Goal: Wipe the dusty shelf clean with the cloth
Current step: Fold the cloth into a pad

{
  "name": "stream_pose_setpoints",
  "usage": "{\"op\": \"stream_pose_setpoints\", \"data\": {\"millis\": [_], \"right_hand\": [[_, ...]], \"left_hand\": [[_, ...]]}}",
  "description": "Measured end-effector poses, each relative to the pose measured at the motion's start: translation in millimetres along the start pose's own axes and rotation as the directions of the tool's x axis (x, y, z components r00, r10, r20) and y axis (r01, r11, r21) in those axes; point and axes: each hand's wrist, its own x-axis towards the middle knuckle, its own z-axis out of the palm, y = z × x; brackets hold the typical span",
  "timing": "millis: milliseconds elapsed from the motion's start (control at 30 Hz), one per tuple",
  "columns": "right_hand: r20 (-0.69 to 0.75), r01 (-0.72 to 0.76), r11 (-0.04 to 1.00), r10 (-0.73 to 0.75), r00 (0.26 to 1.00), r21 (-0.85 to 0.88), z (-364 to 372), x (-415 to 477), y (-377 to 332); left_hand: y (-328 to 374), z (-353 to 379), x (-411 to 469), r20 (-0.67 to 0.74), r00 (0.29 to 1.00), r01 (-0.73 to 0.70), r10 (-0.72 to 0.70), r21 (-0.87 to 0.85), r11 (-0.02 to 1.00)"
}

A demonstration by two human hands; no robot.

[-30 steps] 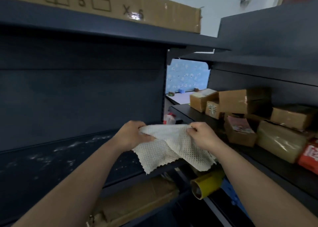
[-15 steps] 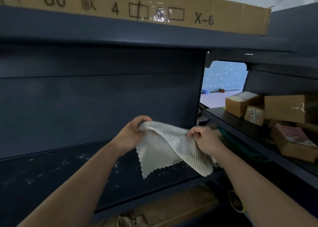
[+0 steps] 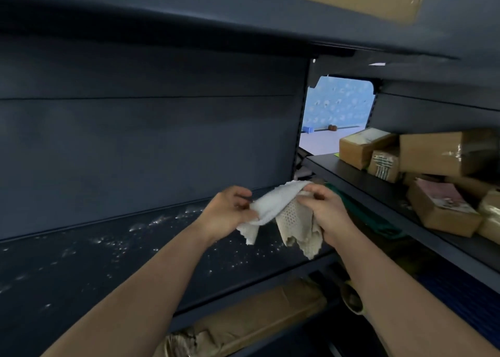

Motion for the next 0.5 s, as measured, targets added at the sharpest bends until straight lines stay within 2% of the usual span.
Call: {"op": "stream_pose_setpoints", "data": {"millis": [67, 133, 200, 267, 333, 400, 433, 500], "right_hand": [[0.011, -0.060, 0.983, 0.059, 0.998, 0.175, -1.6, -0.4, -3.9], [0.160, -0.149, 0.941, 0.104, 0.982, 0.303, -3.2, -1.7, -4.3], [0.329, -0.197, 0.932, 0.091, 0.940, 0.304, -4.9, -1.2, 1.3], [0.392, -0.193, 0.941, 0.072, 0.917, 0.277, -8.2, 3.4, 10.7], [0.339, -0.177, 0.950, 0.083, 0.937, 0.259, -11.8, 10.7, 18.0], [0.185, -0.141, 0.972, 0.106, 0.977, 0.186, -19.3, 22.0, 24.6], [0.090, -0.116, 0.987, 0.106, 0.990, 0.115, -24.9, 27.8, 26.2], [-0.074, -0.040, 0.996, 0.035, 0.997, -0.076, -40.1, 40.4, 28.0]], "left_hand": [[1.8, 19.6, 3.8, 0.056, 0.998, -0.022, 0.021, 0.001, 1.000], [4.1, 38.5, 7.4, 0.064, 0.996, -0.068, 0.068, -0.002, 0.998], [6.6, 54.1, 11.3, 0.060, 0.992, -0.108, 0.109, -0.020, 0.994], [11.5, 69.4, 15.6, 0.062, 0.985, -0.160, 0.160, -0.005, 0.987], [10.6, 79.3, 20.6, 0.097, 0.983, -0.161, 0.158, 0.022, 0.987], [2.8, 83.7, 20.2, 0.152, 0.979, -0.151, 0.135, 0.100, 0.983], [-4.0, 82.2, 21.0, 0.172, 0.978, -0.156, 0.118, 0.227, 0.961], [-18.6, 73.9, 18.3, 0.180, 0.982, -0.145, 0.060, 0.502, 0.853]]}}
